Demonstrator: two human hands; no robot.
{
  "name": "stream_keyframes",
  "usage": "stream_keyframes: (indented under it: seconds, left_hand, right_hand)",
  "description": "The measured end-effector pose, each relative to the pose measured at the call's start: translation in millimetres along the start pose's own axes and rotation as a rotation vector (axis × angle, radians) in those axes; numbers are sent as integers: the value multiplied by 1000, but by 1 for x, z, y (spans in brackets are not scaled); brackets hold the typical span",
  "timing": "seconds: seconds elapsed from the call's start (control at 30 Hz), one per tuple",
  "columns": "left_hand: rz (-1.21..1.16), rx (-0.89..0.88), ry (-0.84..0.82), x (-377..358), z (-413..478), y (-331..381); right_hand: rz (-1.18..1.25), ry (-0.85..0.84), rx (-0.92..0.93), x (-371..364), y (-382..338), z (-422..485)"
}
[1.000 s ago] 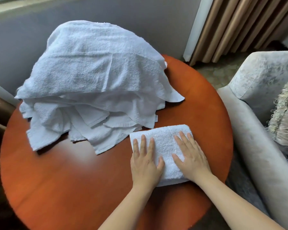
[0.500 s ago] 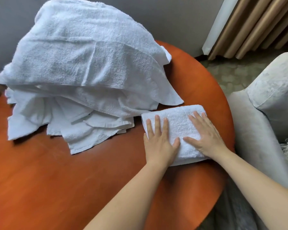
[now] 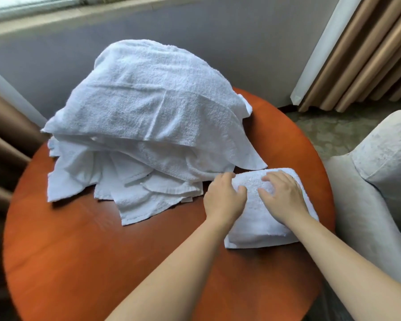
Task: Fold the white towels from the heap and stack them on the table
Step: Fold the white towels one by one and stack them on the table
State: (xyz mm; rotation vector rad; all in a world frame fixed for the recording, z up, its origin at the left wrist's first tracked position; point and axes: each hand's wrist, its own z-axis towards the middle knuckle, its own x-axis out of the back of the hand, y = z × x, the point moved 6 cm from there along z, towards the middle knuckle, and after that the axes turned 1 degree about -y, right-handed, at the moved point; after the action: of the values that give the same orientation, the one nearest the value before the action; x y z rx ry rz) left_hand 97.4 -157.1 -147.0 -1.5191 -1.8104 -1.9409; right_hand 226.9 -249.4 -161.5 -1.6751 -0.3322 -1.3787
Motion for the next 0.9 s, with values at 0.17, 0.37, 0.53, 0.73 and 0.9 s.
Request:
stream_keyframes:
  seconds: [0.17,0.37,0.53,0.73,0.9]
  left_hand:
    - [-583,265,289,69,28,-25]
    - [-1186,443,395,109,63,-65]
    - [-1513,517,305,119,85,-79]
    - [-1705,521,192,127,83,-64]
    - [-1775,482,278,135,67,-70]
  right_hand:
    - [167,21,18,12,-78,35]
    - [323,-90,-126,-8,-123,56]
    - [458,-121,-266,-26,-134,62]
    - [1441,-298,-790,-60,-158,60]
    - [1905,81,-920,-55,-151,71]
